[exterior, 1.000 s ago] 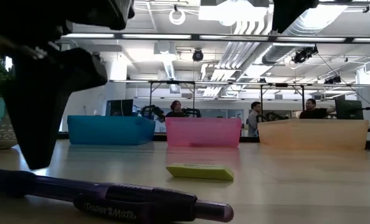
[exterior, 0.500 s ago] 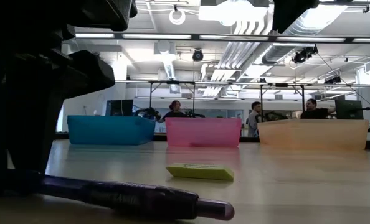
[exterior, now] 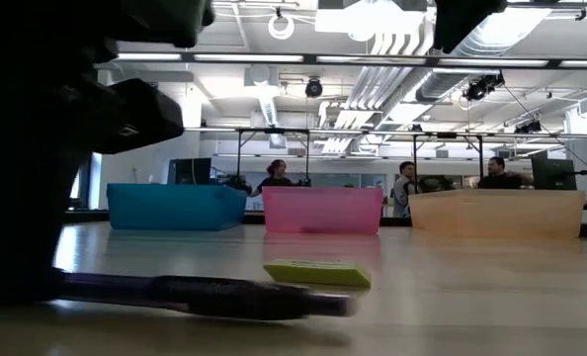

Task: Sort crayons/erasers/pens/pencils in bins
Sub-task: Put the purple pen into the blue bin

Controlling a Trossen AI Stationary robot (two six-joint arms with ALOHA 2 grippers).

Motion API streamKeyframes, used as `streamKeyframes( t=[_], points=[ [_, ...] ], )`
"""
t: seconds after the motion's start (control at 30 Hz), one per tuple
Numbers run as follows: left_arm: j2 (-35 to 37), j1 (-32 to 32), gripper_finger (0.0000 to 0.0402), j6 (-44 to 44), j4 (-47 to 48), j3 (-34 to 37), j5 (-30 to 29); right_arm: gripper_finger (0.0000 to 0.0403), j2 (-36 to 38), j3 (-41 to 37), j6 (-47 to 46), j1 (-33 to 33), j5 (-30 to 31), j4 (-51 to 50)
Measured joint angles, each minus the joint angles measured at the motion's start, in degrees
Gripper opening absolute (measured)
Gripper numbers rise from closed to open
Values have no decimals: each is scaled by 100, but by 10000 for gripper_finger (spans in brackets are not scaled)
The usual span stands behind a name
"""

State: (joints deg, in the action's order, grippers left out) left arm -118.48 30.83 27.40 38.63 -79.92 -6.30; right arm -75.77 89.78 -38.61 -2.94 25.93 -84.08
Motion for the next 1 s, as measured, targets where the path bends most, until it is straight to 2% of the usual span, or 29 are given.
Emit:
streamKeyframes(
  t=[0.13, 0.47, 0.8, 0.9, 1.0],
  points=[
    [188, 83, 8, 235, 329, 37, -31, 128, -2, -2, 2, 0, 0, -63],
    [903, 573, 7, 1681, 1278, 64, -478, 128, 0, -1, 2, -2, 4, -117],
    [1920, 827, 6, 2892, 1688, 56, -1232, 128, -2, -2, 4, 0, 55, -124],
    [2270, 960, 6, 3538, 2243, 53, -1500, 128, -1, 0, 4, -2, 55, -144],
    [2500, 1256, 6, 4545, 3101, 50, -1486, 128, 0, 0, 4, -1, 55, -150]
  ],
)
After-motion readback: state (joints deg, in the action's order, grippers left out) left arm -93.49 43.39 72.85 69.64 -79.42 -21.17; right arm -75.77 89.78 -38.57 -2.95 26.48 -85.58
